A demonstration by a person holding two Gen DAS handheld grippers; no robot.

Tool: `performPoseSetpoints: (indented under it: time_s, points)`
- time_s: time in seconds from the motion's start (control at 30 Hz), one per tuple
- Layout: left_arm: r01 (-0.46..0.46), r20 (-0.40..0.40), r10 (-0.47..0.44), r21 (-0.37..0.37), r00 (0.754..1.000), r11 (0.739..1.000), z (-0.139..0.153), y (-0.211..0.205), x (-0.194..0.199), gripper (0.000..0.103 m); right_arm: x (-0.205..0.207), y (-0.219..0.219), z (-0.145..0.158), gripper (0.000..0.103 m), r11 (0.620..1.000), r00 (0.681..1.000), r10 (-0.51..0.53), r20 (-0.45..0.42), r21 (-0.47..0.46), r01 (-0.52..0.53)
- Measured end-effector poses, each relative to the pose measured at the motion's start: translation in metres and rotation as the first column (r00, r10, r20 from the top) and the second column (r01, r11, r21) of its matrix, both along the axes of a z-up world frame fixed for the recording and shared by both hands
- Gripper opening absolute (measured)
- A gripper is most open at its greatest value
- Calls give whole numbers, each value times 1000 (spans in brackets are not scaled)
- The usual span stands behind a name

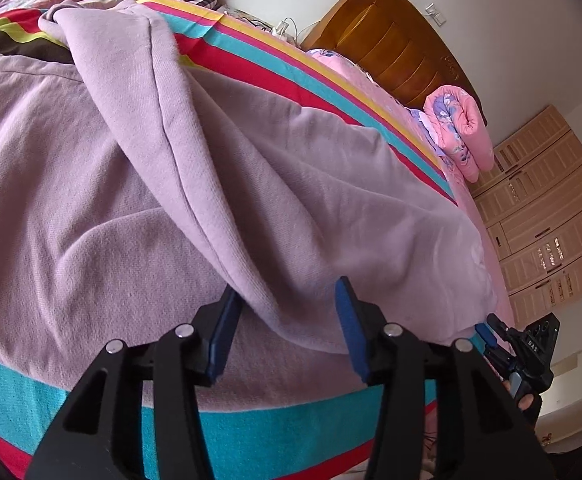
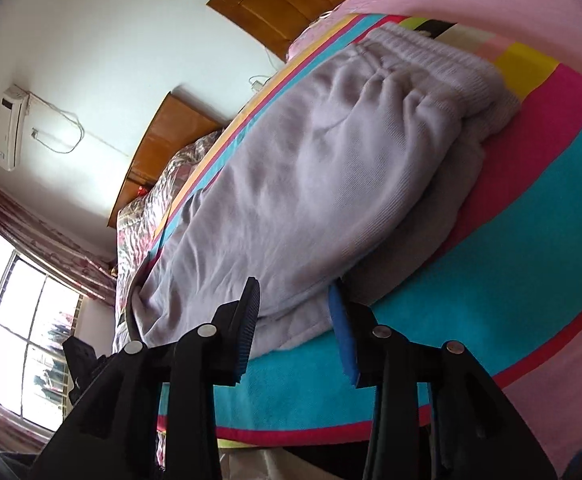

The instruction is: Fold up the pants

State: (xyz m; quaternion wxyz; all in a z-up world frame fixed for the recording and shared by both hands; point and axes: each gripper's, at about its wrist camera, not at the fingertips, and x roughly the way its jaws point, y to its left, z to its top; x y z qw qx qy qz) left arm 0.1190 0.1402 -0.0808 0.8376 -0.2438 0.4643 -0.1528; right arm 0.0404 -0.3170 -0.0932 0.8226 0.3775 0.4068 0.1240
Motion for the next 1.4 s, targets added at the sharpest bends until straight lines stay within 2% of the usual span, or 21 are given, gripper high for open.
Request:
performPoseSetpoints:
  time_s: [0.23,0.4,0.57,0.6,0.67,0.73,0.8,0.9,0.97,1.07,1.1,1.3,1.37,1.4]
  points:
    - [-7,0,7,3,1000,1000,0,-1,2,42,16,60,0,37,990,990,139,3,10,-139]
    - [-16,-2,16,3,1000,1000,-2,-1,1,31,22,69,-1,36,990,991,136,10,23,-136]
    - [-16,-7,16,11,1000,1000,3,-3,2,30,25,79,3,31,990,990,144,8,5,-144]
    - [-20,-10,20,17,1000,1000,2,-4,3,30,25,80,3,27,990,990,142,10,-7,-142]
    - [-22,-12,23,28,1000,999,0,-5,5,12,25,79,4,19,991,991,132,17,-21,-131]
    - [-31,11,31,24,999,999,4,-3,3,6,23,75,2,14,992,992,126,20,-16,-126]
    - [-42,75,40,23,996,999,22,-4,-6,6,22,72,9,13,993,992,116,43,18,-117]
    - [-25,185,13,60,983,998,59,-9,-29,6,16,66,28,13,992,988,123,93,24,-126]
    - [-9,163,-2,65,987,998,57,-9,-36,6,13,65,27,13,989,986,149,76,-5,-149]
    - [-9,40,6,73,999,997,13,-6,-32,7,14,67,-7,13,988,988,152,-32,-16,-152]
    - [-17,10,16,63,1000,998,0,-5,-31,7,13,64,-10,10,990,990,140,-12,10,-140]
    - [7,39,-13,141,999,990,3,-12,-34,12,13,70,4,10,989,989,145,13,-38,-144]
    - [1,18,-4,129,1000,992,-5,-10,-32,13,14,70,-5,10,990,990,138,-8,-39,-138]
    - [-6,32,3,112,999,994,-7,-8,-33,14,13,68,-7,10,991,992,129,4,-27,-129]
